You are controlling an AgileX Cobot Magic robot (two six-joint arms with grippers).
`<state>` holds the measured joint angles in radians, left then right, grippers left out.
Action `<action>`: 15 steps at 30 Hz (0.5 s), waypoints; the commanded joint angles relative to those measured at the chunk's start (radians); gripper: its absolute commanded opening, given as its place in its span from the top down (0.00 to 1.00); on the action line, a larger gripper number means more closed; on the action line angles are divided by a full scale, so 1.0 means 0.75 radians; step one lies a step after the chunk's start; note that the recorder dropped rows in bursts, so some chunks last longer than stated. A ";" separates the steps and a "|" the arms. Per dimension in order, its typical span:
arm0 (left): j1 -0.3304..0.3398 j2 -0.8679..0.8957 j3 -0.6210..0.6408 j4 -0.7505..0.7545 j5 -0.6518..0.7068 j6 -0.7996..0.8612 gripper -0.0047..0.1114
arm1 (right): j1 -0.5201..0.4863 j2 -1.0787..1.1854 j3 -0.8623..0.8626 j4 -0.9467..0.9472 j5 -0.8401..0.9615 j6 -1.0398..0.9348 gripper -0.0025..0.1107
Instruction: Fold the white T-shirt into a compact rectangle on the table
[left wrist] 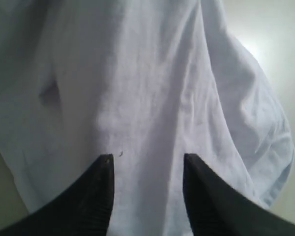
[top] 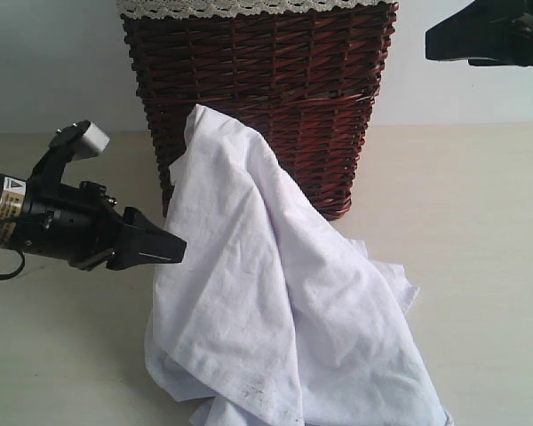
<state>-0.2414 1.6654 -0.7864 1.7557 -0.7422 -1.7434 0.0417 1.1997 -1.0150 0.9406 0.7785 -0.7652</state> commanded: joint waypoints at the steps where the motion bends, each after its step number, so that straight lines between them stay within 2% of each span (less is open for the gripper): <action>1: -0.041 0.000 0.004 -0.015 0.062 0.008 0.57 | -0.008 -0.001 -0.011 -0.007 -0.003 0.012 0.48; 6: -0.127 0.094 0.004 -0.015 0.152 0.062 0.57 | -0.008 -0.001 -0.011 -0.007 -0.003 0.012 0.48; 8: -0.137 0.092 -0.006 -0.015 0.265 0.102 0.57 | -0.008 -0.001 -0.011 -0.007 -0.004 0.012 0.48; 13: -0.045 -0.085 -0.083 -0.015 0.278 0.039 0.57 | -0.008 0.002 -0.011 -0.007 -0.021 0.012 0.48; 15: -0.034 -0.068 -0.083 -0.015 0.286 0.011 0.57 | -0.008 0.002 -0.011 -0.001 -0.023 0.012 0.48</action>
<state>-0.2746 1.6092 -0.8449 1.7510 -0.5399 -1.7151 0.0417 1.1997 -1.0150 0.9406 0.7743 -0.7573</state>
